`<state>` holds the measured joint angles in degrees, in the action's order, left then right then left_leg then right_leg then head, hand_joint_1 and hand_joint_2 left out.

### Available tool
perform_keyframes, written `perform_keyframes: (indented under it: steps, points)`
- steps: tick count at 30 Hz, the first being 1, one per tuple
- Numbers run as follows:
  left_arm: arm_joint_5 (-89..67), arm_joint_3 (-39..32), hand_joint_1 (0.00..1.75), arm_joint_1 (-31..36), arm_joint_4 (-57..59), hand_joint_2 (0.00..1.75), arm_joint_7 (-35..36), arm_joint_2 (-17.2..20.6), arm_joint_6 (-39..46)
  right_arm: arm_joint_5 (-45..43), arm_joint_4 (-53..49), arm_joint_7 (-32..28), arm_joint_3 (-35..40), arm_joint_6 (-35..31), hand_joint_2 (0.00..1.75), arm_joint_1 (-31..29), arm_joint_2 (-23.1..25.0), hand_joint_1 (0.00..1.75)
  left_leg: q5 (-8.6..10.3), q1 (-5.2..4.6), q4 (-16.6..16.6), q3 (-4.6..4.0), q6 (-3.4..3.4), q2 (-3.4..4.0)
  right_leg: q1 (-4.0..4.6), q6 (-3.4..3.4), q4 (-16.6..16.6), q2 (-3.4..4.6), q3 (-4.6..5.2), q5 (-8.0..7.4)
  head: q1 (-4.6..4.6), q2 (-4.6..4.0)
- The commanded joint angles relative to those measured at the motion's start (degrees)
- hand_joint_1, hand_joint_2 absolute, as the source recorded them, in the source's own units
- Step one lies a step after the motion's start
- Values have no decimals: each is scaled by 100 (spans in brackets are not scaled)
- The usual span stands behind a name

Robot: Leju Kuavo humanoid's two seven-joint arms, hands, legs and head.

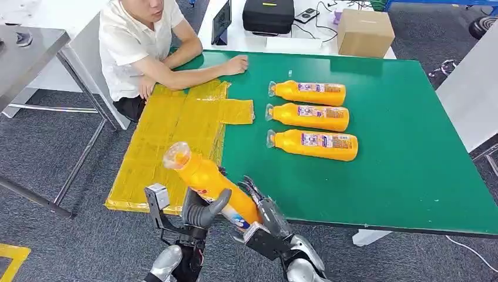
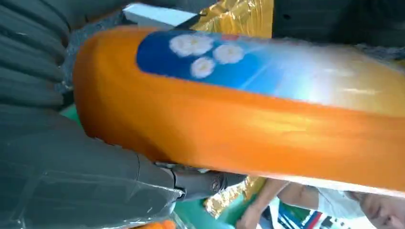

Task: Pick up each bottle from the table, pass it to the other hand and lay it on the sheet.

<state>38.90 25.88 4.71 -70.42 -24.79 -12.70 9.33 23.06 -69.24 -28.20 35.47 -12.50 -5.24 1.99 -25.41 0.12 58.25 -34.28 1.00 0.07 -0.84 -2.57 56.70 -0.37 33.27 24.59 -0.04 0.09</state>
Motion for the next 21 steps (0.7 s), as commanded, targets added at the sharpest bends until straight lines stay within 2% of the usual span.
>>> perform_keyframes:
  steps: [1,2,4,5,6,7,8,9,10,11,13,14,15,17,21]
  points:
    - [144,-212,175,20,-126,175,89,68,-99,-124,287,-226,33,-141,0,57,177,0,-4,5,-4,16,-6,4,5,11,-5,7,-14,2,2,0]
    - [149,-215,175,2,-142,175,91,82,-101,-114,285,-236,42,-160,0,81,178,0,-2,3,-4,12,-5,-1,3,9,-4,0,-11,3,2,0]
    - [-307,-183,175,-128,-320,175,3,180,249,133,151,-407,-111,-800,0,225,196,0,-4,5,-5,17,-6,1,5,10,-7,2,-16,3,2,0]
    - [-311,-199,175,-167,-354,175,4,188,247,133,123,-405,-108,-794,0,239,169,0,-3,3,-6,13,-5,2,3,8,-6,2,-12,3,2,0]
    - [-583,-171,175,-178,-363,175,-80,239,461,259,54,-449,-190,-1089,0,283,163,0,-7,6,-6,20,-7,4,7,11,-8,5,-19,4,2,0]
    - [-1291,-123,175,-203,-417,175,-339,293,1036,468,-49,-527,-385,-1786,0,396,198,0,-9,6,-9,30,-8,5,7,14,-11,7,-29,6,2,0]
    - [-1810,-109,175,-229,-471,175,-435,305,1446,602,-128,-524,-460,-2196,0,478,154,0,-2,1,-6,10,-4,1,1,6,-5,1,-9,2,4,0]
    - [-1811,-130,175,-241,-493,175,-435,316,1446,603,-160,-524,-480,-2198,0,484,102,0,-6,3,-9,25,-7,-3,4,12,-8,-2,-25,8,2,0]
    - [-2891,-126,175,-168,-431,175,-546,426,2429,1392,-657,-772,-1516,-2750,0,872,478,0,-3,2,-5,13,-5,-2,2,8,-5,-2,-13,4,2,0]
    - [-2902,-238,175,-145,-448,175,-518,466,2383,1345,-743,-812,-1515,-2750,0,963,406,0,-3,2,-6,16,-7,-9,2,11,-4,-8,-16,7,2,0]
    - [-3232,-362,175,-126,-409,175,-497,482,2561,1417,-1159,-1180,-2223,-2750,0,1182,781,0,-2,1,-6,12,-7,-16,1,11,-2,-14,-15,8,2,0]
    - [-3766,-528,175,-114,-446,175,-561,517,2918,1558,-1966,-1180,-2544,-2750,0,1391,940,0,-2,2,-1,6,-8,-17,2,13,3,-16,-7,9,4,0]
    - [-3937,-596,175,-88,-465,175,-526,563,2986,1750,-2321,-1180,-2743,-2750,175,1447,1038,0,-3,1,0,6,-10,-16,1,15,7,-15,-6,11,4,0]
    - [-4093,-817,175,-89,-633,175,-340,565,2825,1859,-2897,-1180,-2993,-2750,175,1484,1200,0,-4,-3,7,-10,-8,-1,-3,12,17,0,16,8,2,0]
    - [-5213,-908,175,-19,-688,175,-19,772,3047,1434,-3057,-1180,-2833,-2750,175,1384,1198,0,-3,3,4,0,-8,-9,5,12,6,-3,1,5,4,0]
